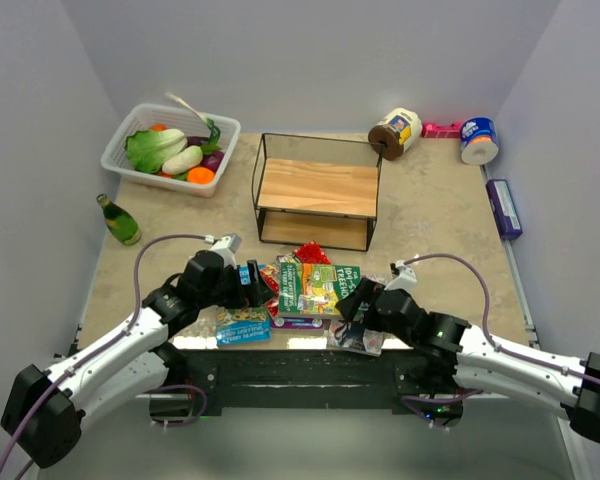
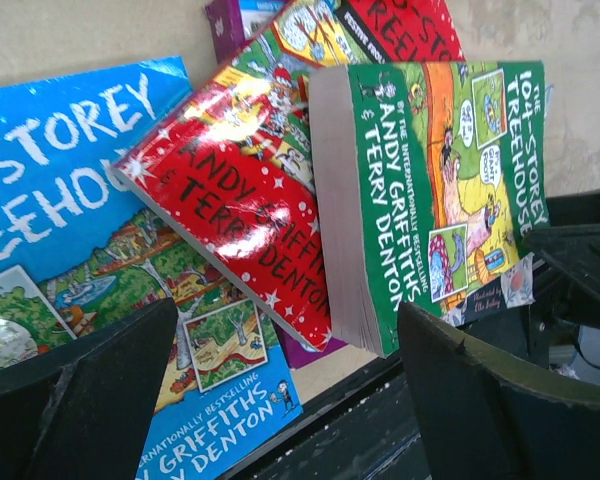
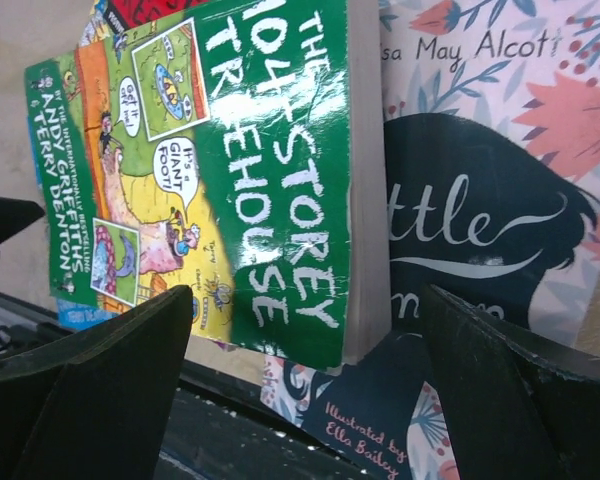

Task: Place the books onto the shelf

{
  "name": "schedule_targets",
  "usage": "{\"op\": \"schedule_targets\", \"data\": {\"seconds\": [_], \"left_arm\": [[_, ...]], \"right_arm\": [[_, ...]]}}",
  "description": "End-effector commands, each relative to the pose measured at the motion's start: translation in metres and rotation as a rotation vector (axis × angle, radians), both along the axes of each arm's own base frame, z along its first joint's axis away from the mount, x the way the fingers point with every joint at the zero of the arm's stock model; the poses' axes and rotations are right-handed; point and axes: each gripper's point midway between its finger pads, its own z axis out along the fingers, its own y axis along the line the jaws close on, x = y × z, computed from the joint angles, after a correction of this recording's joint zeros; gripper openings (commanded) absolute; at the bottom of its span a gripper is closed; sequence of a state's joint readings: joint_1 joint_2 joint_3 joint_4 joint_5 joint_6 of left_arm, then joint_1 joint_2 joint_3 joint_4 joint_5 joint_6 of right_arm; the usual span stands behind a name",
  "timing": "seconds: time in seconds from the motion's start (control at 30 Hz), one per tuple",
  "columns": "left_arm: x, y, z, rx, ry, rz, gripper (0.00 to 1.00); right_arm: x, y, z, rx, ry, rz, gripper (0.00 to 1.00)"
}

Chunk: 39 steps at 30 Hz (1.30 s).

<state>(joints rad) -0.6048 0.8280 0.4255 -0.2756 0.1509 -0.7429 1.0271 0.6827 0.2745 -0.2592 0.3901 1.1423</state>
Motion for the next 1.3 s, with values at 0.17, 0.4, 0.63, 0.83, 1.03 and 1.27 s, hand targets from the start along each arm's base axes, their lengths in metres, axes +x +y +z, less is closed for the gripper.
{"op": "schedule_targets", "data": {"seconds": [0.17,0.4,0.63,0.83,1.03,1.27], "left_arm": [[-0.004,-0.035,0.006,-0.036,-0.016,-0.06,0.97],[-0.003,-0.042,0.012,-0.068,-0.037,-0.06,0.98],[-0.004,-0.046,0.017,-0.115,-0.066,-0.07,0.93],[-0.005,-0.054,0.018,-0.169,-0.069,-0.088,0.86],[-0.011,-0.045,-0.002,-0.11,-0.012,-0.075,0.97],[-0.025,-0.036,-0.017,-0.101,0.047,-0.064,0.98]], "right_arm": [[-0.003,0.032,-0.013,0.114,0.064,0.04,0.99],[-0.001,0.045,-0.012,0.122,0.046,0.091,0.84],[0.003,0.036,0.008,0.113,-0.023,0.089,0.66],[-0.002,0.032,-0.001,0.086,-0.001,0.099,0.73],[-0.005,0.047,-0.017,0.094,0.027,0.155,0.56],[-0.001,0.08,-0.012,0.093,0.014,0.27,0.35]]}}
